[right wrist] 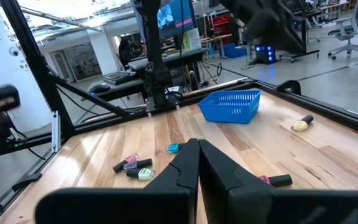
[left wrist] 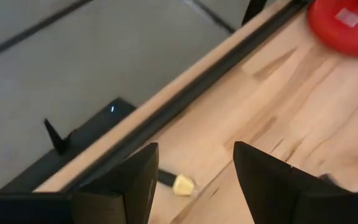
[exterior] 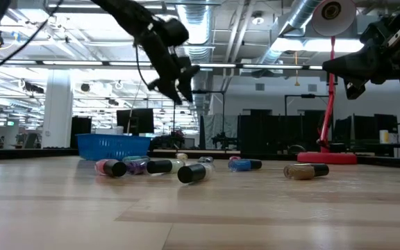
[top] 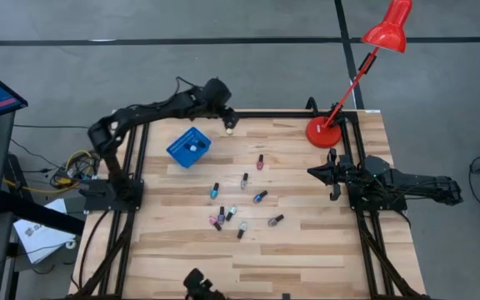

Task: Pick & Place Nail Polish
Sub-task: Put the yellow nail polish bottle into the blue bin

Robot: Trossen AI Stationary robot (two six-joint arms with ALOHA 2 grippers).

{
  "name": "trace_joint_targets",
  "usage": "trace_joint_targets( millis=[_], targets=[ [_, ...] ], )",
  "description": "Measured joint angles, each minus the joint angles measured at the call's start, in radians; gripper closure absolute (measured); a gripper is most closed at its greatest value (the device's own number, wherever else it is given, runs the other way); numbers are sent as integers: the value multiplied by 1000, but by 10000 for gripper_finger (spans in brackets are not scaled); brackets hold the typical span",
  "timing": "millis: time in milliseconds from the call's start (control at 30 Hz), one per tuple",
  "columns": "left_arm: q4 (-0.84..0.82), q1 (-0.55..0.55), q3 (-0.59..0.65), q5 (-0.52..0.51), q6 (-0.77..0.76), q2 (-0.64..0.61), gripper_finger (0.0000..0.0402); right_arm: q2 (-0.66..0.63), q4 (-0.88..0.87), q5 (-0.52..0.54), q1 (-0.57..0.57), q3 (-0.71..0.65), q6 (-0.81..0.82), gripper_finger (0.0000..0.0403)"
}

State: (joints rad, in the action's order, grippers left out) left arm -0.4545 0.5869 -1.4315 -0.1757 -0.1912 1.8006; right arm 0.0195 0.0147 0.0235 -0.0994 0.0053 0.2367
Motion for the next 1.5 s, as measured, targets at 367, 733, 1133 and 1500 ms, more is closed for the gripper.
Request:
trace_joint_targets(
  millis=[367,733,1133,1500],
  targets=[
    [-17,3,0,-12,-187,171,197,0,0,0,0,0,0,403],
    [-15,3,0,-86,-287,259,197,0,0,0,0,0,0,403],
    [30,2,0,-132,-374,259,197,0,0,0,0,0,0,403],
    [27,2,0,-51,-503,259,197,0,0,0,0,0,0,403]
  ],
)
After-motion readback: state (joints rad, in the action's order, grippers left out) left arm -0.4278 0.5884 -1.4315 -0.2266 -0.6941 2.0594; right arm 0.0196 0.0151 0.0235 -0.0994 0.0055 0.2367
